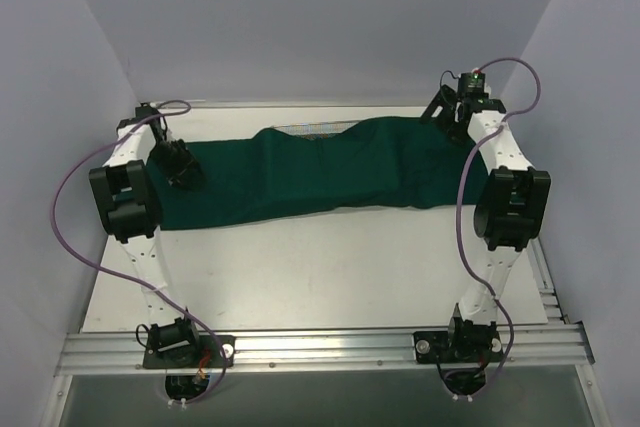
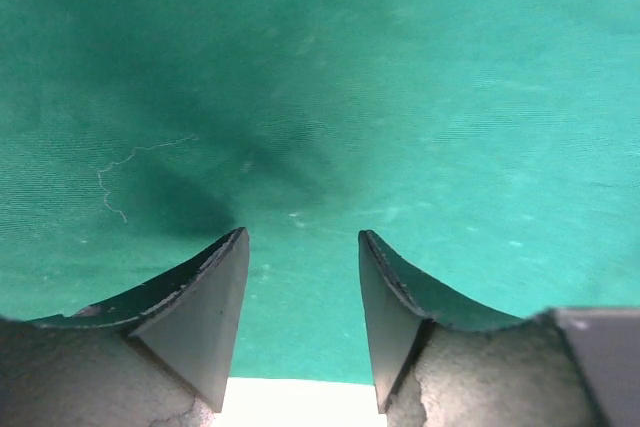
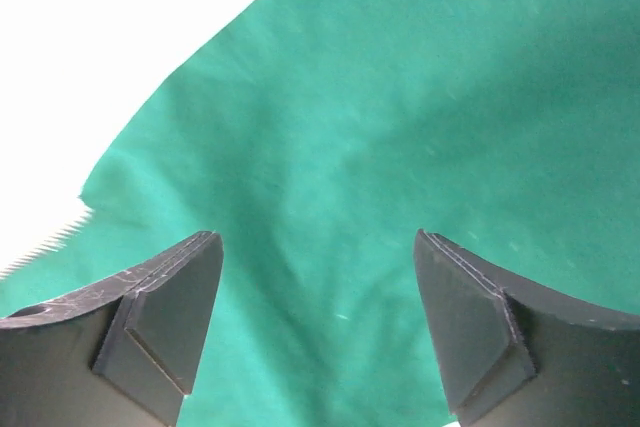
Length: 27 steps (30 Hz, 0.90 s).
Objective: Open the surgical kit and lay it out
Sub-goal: Open the surgical kit at the center of the board.
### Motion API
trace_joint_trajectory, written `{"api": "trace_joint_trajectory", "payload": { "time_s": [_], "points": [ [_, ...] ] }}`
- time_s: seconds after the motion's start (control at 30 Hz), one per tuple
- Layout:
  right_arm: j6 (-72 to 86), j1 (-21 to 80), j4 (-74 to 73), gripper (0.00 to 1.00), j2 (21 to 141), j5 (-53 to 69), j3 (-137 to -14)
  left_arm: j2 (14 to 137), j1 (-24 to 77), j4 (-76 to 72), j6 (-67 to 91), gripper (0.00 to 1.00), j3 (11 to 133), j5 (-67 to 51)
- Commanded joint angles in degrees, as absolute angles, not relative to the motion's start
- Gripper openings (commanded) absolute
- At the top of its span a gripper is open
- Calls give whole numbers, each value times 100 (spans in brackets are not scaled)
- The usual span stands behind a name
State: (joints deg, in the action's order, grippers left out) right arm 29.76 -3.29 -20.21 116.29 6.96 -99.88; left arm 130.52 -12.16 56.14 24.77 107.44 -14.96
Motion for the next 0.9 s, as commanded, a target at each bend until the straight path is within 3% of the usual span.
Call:
{"api": "trace_joint_trajectory", "payload": {
  "time_s": [0.0, 0.23, 0.43, 0.87],
  "points": [
    [3383, -264, -1917, 80, 11898, 843, -10519, 12929, -1266, 5607, 2390, 59, 11311, -1740],
    [4385, -35, -1178, 84, 12532, 976, -10977, 12709, -1248, 5423, 2566, 60, 11198, -2259],
    [4439, 378, -1934, 83, 13614, 695, -12513, 12463, -1248, 5098, 2663, 60, 10573, -2549],
    [4421, 439, -1995, 78, 14177, 439, -12779, 12560, -1222, 5159, 2725, 60, 10881, -2663]
  ]
}}
